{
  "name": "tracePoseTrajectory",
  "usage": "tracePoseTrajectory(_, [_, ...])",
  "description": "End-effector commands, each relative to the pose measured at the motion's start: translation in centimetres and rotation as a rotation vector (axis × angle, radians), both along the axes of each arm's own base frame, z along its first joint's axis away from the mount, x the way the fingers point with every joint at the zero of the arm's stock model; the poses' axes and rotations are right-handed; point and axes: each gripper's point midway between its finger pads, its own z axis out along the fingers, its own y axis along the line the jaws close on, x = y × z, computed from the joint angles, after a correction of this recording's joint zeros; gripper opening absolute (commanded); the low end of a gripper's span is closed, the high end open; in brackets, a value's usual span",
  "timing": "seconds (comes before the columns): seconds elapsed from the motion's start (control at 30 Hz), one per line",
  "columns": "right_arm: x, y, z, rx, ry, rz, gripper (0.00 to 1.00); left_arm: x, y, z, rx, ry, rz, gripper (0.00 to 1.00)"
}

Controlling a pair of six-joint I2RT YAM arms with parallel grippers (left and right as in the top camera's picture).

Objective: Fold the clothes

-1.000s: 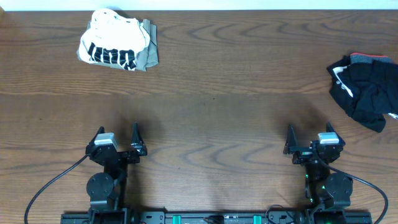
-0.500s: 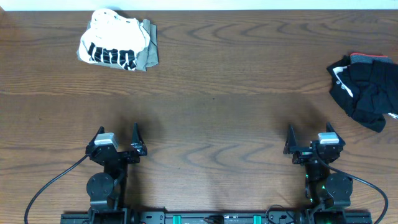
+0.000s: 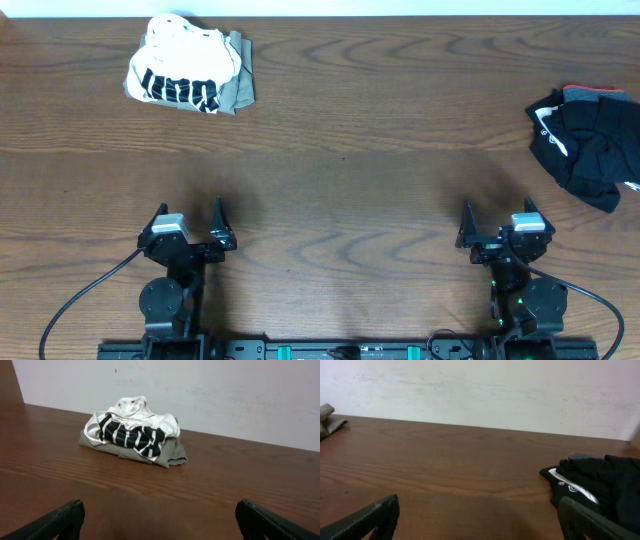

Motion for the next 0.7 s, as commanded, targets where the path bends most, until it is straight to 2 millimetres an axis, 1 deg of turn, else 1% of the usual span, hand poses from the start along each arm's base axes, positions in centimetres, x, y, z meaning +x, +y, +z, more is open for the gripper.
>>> tracePoseTrajectory(0.0, [0.0, -0.1, -0.1, 0.015, 0.002, -0.006, 0.99, -0.1, 0.1, -1.4, 0.015, 0.05, 0.002, 0.98])
tracePoseTrajectory(0.57, [0.0, -0.1, -0.1, 0.015, 0.002, -0.006, 0.99, -0.1, 0.1, -1.4, 0.015, 0.05, 0.002, 0.98])
tracePoseTrajectory(0.63, [0.0, 0.4, 0.5, 0.04, -0.021, 0.026, 0.99, -0.1, 0.1, -1.4, 0.015, 0.05, 0.002, 0.98])
tracePoseTrajectory(0.67, [-0.1, 1.6, 0.8, 0.108, -0.026, 0.09, 0.99, -0.1, 0.1, -1.4, 0.015, 0.05, 0.002, 0.98])
